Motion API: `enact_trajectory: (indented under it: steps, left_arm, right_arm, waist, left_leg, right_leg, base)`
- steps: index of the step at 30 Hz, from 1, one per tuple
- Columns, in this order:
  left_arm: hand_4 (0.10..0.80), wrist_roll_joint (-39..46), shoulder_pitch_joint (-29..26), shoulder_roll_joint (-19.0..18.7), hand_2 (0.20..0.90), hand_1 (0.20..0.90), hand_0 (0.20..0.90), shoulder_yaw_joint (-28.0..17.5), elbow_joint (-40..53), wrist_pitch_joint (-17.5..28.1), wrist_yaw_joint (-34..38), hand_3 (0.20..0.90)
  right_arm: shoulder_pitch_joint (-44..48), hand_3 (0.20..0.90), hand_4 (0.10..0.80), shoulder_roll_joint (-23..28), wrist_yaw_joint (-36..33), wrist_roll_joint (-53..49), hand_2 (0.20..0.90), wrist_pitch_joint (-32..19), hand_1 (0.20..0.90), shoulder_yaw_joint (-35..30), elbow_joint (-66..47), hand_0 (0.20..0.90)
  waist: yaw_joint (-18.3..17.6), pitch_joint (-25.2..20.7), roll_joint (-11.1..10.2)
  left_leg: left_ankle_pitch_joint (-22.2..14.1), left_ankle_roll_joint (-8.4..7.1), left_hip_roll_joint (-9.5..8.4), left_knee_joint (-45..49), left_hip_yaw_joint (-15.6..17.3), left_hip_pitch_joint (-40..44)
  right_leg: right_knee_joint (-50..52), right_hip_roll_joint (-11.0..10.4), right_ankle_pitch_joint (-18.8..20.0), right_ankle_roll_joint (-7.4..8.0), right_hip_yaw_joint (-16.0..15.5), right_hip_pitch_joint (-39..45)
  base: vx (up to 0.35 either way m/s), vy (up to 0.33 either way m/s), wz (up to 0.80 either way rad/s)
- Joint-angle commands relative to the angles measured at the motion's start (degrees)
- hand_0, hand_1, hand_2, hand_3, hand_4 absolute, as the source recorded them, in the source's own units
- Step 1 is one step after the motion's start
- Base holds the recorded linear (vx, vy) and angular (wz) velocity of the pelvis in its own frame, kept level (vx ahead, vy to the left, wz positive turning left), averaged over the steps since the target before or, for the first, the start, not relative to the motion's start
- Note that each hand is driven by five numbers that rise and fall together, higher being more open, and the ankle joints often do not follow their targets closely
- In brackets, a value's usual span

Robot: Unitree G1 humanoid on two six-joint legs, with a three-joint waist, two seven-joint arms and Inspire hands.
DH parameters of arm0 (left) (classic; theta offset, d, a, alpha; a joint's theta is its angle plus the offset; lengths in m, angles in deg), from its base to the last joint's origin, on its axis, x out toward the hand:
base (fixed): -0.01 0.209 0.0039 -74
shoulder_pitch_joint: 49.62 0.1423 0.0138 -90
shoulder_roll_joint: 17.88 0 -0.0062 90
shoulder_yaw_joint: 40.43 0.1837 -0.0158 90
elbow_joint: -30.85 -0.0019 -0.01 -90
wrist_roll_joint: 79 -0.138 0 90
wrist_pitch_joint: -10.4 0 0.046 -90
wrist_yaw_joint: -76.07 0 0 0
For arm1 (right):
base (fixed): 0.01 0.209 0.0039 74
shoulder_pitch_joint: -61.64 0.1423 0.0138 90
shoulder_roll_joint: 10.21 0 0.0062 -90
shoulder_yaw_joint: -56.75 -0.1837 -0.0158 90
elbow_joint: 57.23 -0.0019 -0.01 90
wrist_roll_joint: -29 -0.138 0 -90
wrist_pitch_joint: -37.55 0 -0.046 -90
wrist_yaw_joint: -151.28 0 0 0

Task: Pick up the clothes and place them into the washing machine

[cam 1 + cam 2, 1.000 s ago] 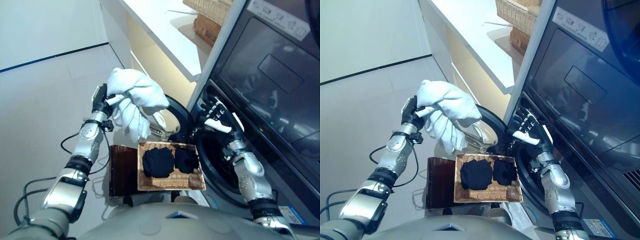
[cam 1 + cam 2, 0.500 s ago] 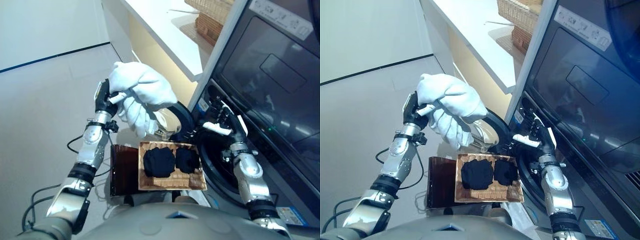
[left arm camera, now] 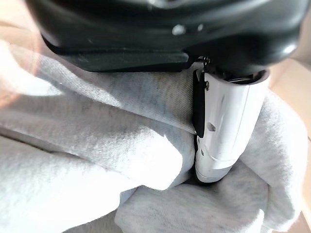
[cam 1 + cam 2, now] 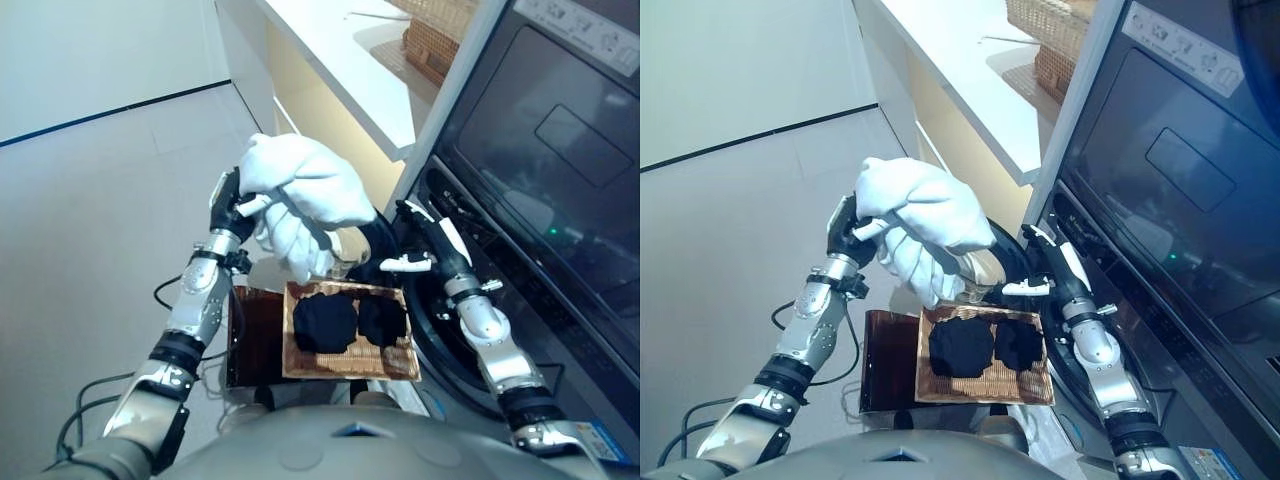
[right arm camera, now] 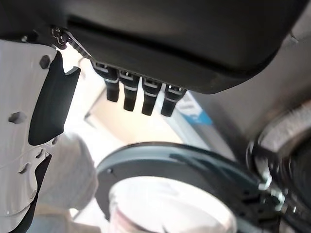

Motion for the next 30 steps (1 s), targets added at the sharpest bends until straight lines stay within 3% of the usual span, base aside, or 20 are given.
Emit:
enact_trajectory:
  steps: [1, 14, 22, 30]
  left_arm:
    - [0.300, 6.71, -8.09, -0.07, 0.200, 0.200, 0.200, 0.81, 3.30, 4.63, -6.80, 0.200]
    - [0.300, 14.15, -7.25, 1.18, 0.200, 0.200, 0.200, 3.96, 2.55, 1.15, -13.82, 0.200]
    - [0.300, 19.70, -7.19, 3.05, 0.200, 0.200, 0.200, 6.91, 2.85, -2.66, -18.92, 0.200]
    - [0.300, 22.91, -7.76, 4.44, 0.200, 0.200, 0.200, 7.37, 0.72, -5.64, -23.13, 0.200]
  right_arm:
    - [5.98, 0.900, 0.800, 3.16, -0.48, 0.42, 0.900, -6.06, 0.900, -2.20, -1.24, 0.900]
    - [8.90, 0.900, 0.800, 2.33, 1.05, -3.36, 0.900, -5.86, 0.900, -1.81, 2.93, 0.900]
    - [12.89, 0.900, 0.800, 0.17, 9.09, -18.28, 0.900, -5.10, 0.900, 1.21, 8.65, 0.900]
    - [15.00, 0.900, 0.800, 0.95, 16.62, -25.32, 0.900, -3.55, 0.900, 4.15, 10.99, 0.900]
  waist:
    - [2.42, -4.99, -2.28]
    - [2.55, -5.18, -2.19]
    - [3.15, -5.17, -2.22]
    - [3.43, -5.17, -2.34]
  left_leg:
    - [-2.66, -3.75, 1.52, -0.44, -1.84, 1.20]
    - [-2.74, -3.66, 1.46, -0.44, -1.72, 1.38]
    - [-2.60, -3.81, 1.39, -0.44, -2.06, 1.15]
    - [-2.54, -3.93, 1.39, -0.44, -2.05, 0.97]
  right_leg:
    - [1.76, -2.74, 0.40, 2.24, -0.77, -2.87]
    - [1.55, -2.73, 0.69, 2.19, -0.59, -2.89]
    - [1.56, -2.76, 0.66, 2.12, -0.99, -2.81]
    - [1.41, -2.74, 0.78, 2.19, -1.20, -2.82]
  base:
    - [0.000, 0.000, 0.00]
    - [0.000, 0.000, 0.00]
    - [0.000, 0.000, 0.00]
    - [0.000, 0.000, 0.00]
